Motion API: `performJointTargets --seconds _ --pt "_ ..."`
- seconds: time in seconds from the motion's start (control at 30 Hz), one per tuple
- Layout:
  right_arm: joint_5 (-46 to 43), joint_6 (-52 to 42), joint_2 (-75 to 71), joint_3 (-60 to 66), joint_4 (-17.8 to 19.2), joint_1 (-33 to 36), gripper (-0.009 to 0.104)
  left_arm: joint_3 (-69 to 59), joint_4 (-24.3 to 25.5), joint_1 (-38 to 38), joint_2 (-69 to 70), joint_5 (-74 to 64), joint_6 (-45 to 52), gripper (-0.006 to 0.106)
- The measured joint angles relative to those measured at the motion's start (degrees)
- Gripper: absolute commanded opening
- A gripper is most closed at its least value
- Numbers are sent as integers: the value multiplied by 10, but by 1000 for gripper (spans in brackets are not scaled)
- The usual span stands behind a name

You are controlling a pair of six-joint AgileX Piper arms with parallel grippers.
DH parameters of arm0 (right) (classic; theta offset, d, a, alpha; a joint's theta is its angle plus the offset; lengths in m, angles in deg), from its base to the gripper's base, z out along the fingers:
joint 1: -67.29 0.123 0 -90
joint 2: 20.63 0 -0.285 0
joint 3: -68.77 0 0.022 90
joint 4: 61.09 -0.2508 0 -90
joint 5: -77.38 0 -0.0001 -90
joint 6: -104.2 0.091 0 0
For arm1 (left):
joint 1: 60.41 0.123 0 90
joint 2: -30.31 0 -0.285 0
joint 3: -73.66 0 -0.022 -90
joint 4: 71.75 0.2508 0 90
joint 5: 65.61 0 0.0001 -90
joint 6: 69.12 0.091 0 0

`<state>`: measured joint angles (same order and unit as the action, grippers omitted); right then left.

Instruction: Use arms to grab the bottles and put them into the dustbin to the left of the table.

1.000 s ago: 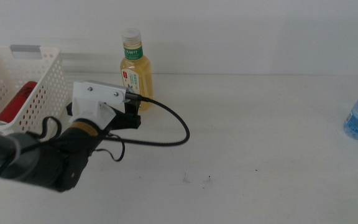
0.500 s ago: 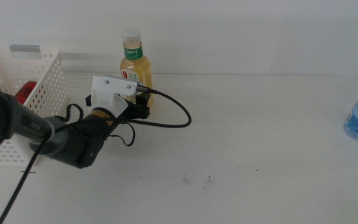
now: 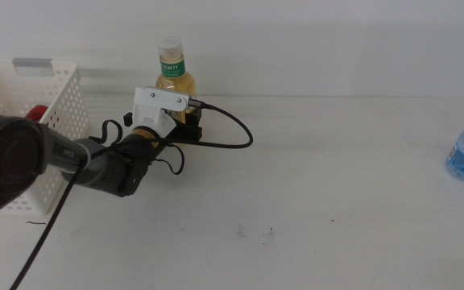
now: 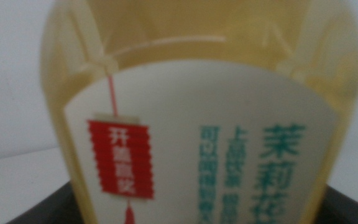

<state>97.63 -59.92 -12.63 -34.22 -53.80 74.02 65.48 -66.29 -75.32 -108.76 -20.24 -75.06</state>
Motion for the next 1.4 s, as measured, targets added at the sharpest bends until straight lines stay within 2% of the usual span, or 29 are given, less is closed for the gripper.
performJointTargets --seconds 0.13,0.23,0.3,0.47,0.6,0.7,0.83,0.97,1.2,1.3,1.37,1.4 --pt "0 0 0 0 0 0 86 24 0 0 -15 -15 0 94" --pt "0 0 0 0 0 0 86 31 0 0 -22 -18 0 87" --pt "0 0 0 0 0 0 86 31 0 0 -22 -22 0 78" --pt "0 0 0 0 0 0 86 32 18 0 -17 -40 -3 42" --pt "0 0 0 0 0 0 86 32 85 0 25 -136 -41 16" --pt "0 0 0 0 0 0 86 32 137 -5 77 -262 -131 0" --pt "0 0 0 0 0 0 86 29 186 -19 172 -478 -223 -2" --pt "0 0 0 0 0 0 86 29 194 -41 283 -638 -211 -2" --pt "0 0 0 0 0 0 86 31 94 -46 419 -791 -91 -2" --pt "0 0 0 0 0 0 86 77 -19 -10 437 -878 18 -2" --pt "0 0 0 0 0 0 86 131 -96 50 435 -959 98 -2" --pt "0 0 0 0 0 0 86 155 -114 78 432 -997 124 -2"
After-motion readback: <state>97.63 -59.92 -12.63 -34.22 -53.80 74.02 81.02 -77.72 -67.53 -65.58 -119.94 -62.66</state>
